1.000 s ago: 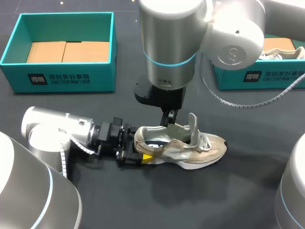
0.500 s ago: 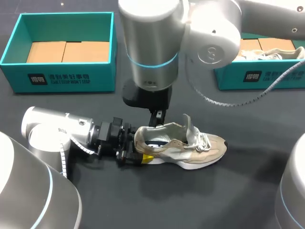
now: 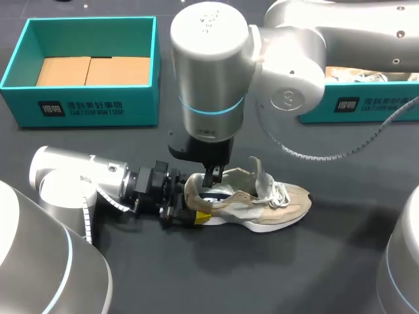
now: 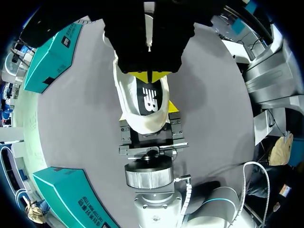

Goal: Take the shoe out of the shoebox, open the shoe tongue, remove and reinsert the insole, then place the shoe into the shoebox

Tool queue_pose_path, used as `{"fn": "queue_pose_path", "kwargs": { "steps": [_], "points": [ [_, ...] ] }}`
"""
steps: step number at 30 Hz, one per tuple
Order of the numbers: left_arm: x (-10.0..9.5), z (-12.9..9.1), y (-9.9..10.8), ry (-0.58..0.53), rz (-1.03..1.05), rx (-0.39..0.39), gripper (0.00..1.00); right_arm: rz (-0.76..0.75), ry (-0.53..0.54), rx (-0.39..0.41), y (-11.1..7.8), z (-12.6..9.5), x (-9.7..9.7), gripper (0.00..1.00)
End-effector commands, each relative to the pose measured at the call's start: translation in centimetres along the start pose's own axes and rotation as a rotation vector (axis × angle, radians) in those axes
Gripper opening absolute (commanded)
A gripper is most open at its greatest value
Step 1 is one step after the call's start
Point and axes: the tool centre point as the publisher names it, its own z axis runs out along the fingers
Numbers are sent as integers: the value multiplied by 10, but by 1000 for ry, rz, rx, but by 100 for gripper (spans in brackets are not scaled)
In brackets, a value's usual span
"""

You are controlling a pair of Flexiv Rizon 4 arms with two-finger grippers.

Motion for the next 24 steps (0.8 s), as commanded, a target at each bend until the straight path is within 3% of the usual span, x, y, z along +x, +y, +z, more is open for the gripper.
{"fn": "queue_pose_path", "kwargs": {
  "steps": [1, 10, 24],
  "points": [
    [1, 0, 0, 0, 0, -2, 0, -26, 2, -1, 2, 6, -1, 0],
    [1, 0, 0, 0, 0, -2, 0, -76, 10, 3, 11, 41, -10, 0],
    [1, 0, 0, 0, 0, -2, 0, -61, 22, -3, -5, 80, -12, 0]
  ]
}}
